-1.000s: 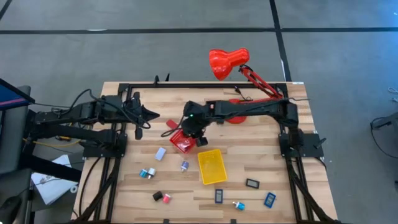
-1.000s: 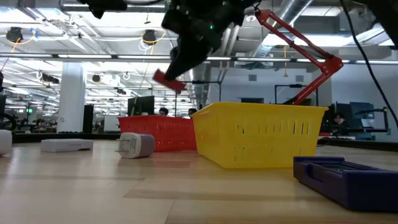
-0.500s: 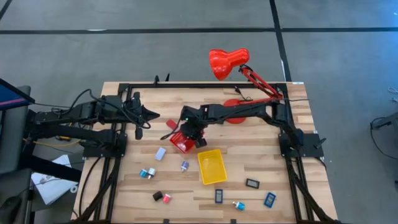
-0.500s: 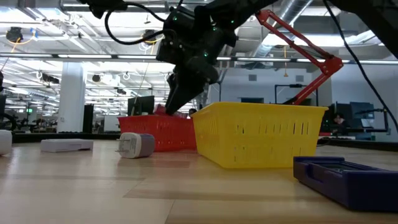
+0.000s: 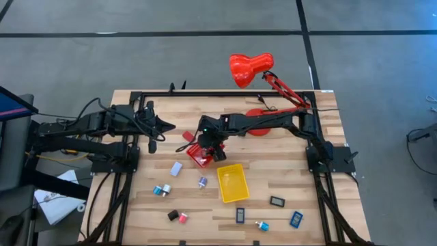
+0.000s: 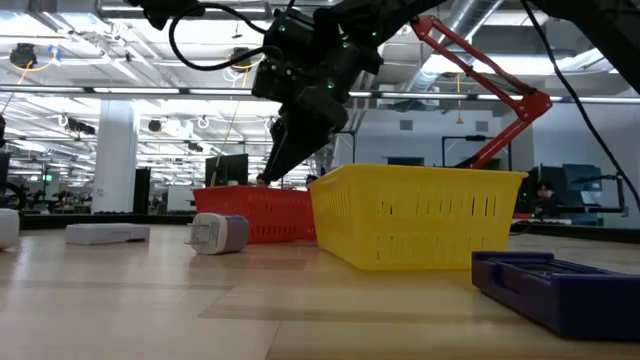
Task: Pick & Place Office items
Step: Put the right red digital clock into the red basket, then put the red digital clock into the red basket
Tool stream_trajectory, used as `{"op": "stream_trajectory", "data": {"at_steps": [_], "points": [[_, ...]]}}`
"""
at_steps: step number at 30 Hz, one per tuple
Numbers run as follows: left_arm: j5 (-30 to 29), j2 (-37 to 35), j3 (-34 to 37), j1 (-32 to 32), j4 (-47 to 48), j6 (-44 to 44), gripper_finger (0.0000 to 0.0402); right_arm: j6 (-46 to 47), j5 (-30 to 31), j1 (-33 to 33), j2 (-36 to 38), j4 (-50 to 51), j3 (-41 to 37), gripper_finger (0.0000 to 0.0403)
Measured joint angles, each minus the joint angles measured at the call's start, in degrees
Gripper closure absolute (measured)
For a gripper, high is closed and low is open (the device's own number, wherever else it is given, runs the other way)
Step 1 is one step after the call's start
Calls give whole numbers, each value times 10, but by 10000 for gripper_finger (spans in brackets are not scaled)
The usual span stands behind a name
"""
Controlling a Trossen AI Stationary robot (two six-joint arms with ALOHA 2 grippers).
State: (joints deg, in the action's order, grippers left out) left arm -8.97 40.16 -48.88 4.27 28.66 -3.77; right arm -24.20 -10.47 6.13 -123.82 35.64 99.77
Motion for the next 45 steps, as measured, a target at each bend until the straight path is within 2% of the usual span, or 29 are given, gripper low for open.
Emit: {"op": "stream_trajectory", "data": {"at_steps": [5,13,16,25,29,34,38,41,45], "points": [[0,0,0,0,0,0,400,36,0,-1,5,60,34,159],[0,0,0,0,0,-3,400,67,0,-1,7,216,170,159],[0,0,0,0,4,-4,400,69,0,-5,32,252,205,159],[2,14,0,0,10,-3,400,101,0,-5,192,260,207,183],[22,64,0,0,31,-12,400,121,1,-2,244,280,207,198],[30,138,0,8,42,-67,400,137,24,-3,279,310,204,210],[41,157,0,48,40,-79,400,138,31,-1,332,266,138,218],[82,154,0,84,39,-81,400,161,30,6,411,183,43,229],[118,154,0,116,39,-129,396,212,32,16,525,81,-108,241]]}}
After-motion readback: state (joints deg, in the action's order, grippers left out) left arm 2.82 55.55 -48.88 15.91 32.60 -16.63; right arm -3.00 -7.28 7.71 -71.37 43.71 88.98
